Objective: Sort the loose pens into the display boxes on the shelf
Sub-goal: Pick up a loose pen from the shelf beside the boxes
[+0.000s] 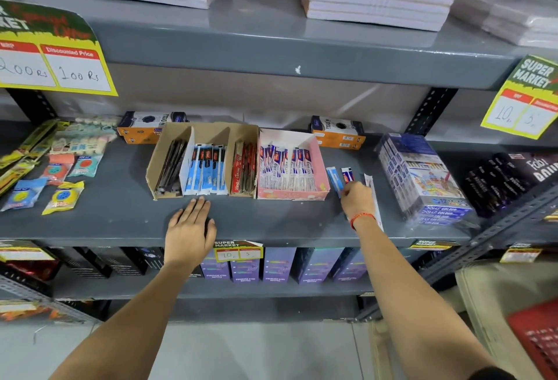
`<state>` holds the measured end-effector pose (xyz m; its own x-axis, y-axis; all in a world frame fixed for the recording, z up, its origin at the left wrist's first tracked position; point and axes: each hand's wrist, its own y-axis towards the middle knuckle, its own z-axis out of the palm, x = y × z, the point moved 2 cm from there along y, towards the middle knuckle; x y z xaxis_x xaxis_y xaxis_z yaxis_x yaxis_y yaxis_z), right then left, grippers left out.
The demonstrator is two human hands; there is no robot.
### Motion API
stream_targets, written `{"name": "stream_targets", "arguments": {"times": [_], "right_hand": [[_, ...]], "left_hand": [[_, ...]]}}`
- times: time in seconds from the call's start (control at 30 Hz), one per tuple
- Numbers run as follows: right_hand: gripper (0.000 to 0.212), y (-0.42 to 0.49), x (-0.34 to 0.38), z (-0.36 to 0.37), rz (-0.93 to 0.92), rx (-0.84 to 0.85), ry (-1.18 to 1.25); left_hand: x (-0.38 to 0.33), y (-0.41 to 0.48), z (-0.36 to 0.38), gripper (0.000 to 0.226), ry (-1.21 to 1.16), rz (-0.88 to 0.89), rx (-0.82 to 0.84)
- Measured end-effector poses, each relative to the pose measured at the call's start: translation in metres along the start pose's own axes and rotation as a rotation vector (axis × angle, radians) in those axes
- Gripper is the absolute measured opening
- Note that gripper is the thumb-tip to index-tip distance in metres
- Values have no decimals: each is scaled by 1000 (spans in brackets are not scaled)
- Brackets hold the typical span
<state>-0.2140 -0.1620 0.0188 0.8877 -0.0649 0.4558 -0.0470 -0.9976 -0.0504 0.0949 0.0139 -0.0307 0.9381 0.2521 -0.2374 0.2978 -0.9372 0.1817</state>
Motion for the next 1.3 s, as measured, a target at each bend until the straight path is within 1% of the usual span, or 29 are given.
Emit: {"name": "stream_targets", "arguments": {"times": [0.1,0.2,0.27,0.47,0.6,0.7,0.77,0.83,0.9,0.97,1.07,1.17,1.3], "right_hand": [[23,11,0,-5,-41,34,-19],[38,17,6,-8,9,98,-40],[43,20,11,-10,39,116,-54],[39,30,17,-6,186,162,-17],[35,33,19,-2,189,193,-22],[27,42,19,-7,64,150,-95],[24,50,21,-13,-135,127,-200],[32,54,22,-15,-385,235,-360],[39,54,19,-13,-521,360,-498],[40,53,15,-12,-592,417,-540],[41,49,16,-16,-671,417,-558],[36,48,21,-18,-741,421,-622],[24,48,25,-20,-786,457,-689]], "left_hand": [[0,0,0,59,0,3,2],[0,1,1,59,-1,2,8],[1,2,1,59,1,0,11],[2,1,2,59,1,-6,19],[2,2,2,58,3,-3,19],[3,2,3,58,8,0,17],[3,2,3,57,9,0,14],[2,2,3,57,7,0,11],[3,2,3,57,9,2,11],[3,2,3,57,6,3,9],[2,2,3,57,3,5,0],[2,2,3,57,3,8,-1],[2,2,3,57,4,5,-3]]}}
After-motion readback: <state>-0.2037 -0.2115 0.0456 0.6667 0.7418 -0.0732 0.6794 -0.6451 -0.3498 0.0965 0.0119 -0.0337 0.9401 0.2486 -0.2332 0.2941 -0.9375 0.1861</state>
